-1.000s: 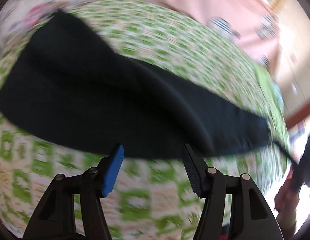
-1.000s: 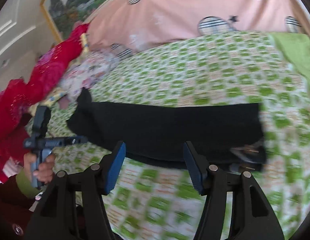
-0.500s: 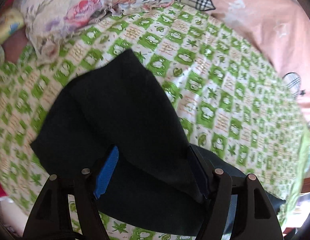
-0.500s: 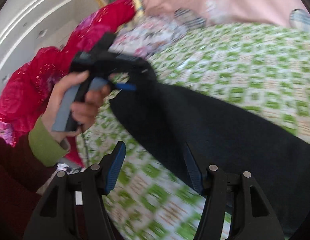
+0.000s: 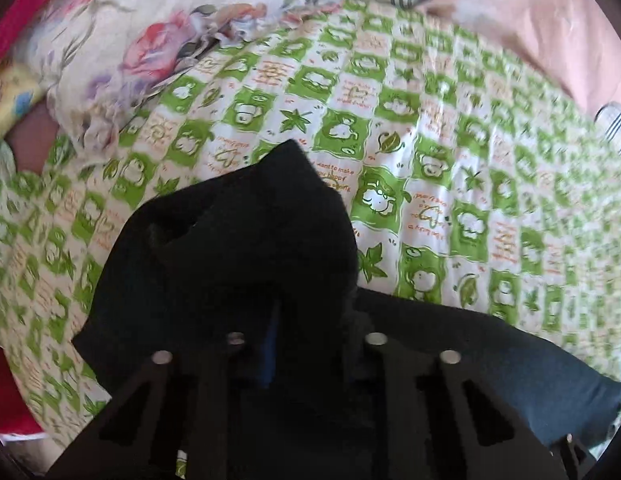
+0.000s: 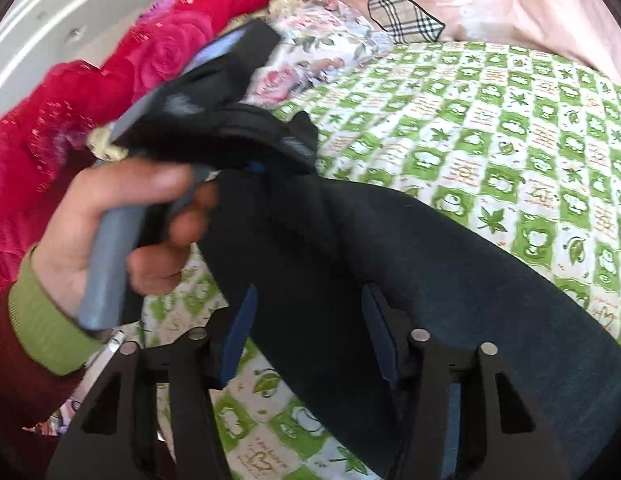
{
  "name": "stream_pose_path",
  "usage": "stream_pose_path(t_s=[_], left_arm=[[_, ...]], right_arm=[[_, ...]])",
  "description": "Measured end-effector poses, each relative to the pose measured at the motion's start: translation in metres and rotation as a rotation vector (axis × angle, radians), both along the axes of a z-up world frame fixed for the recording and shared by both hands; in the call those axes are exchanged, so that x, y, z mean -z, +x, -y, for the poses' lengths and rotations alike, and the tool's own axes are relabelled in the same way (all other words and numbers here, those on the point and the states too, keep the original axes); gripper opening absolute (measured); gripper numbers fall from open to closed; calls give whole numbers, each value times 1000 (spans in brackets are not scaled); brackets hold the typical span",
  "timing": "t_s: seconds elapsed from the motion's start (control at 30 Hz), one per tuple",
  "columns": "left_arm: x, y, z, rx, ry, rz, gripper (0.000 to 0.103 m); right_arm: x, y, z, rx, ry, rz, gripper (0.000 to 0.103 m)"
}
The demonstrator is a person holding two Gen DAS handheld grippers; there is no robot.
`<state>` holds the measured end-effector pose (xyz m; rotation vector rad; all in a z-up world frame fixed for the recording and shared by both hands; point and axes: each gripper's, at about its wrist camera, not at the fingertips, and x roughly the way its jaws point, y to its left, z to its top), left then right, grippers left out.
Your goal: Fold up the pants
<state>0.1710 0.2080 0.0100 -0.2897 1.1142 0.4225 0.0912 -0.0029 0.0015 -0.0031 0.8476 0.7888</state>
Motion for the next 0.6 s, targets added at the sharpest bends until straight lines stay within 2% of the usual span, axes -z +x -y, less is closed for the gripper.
stream_pose_path(t_s=[0.07,0.17,0.23,0.3,0.33,0.37,0.43,0.53,0.6], left_arm=[[-7,-13,-5,-6,-37,47,10],[-15,-29,-9,2,-78,92,9],[-19,-39,-12,8,-114,121,9],[-18,-47,-18,15,-144,139,9],[-19,-50,-19,19,-150,144,9],[-19,-54,-19,22,-160,151,8],[-22,-62,-21,21,-176,184,8],[-32,-83,-29,11,-186,263,8],[-36,-98,-40,7,-231,319,8]], right_arm=[[-5,-3,-9,-25,-62,61,54],[-1,-4,-27,-56,-179,151,54],[5,3,-37,-67,-236,182,48],[12,9,-47,-78,-286,206,40],[17,12,-54,-85,-330,224,28],[19,14,-58,-89,-355,227,9],[12,11,-61,-100,-356,225,6],[-18,-13,-56,-140,-285,251,5],[-34,-27,-55,-165,-240,262,5]])
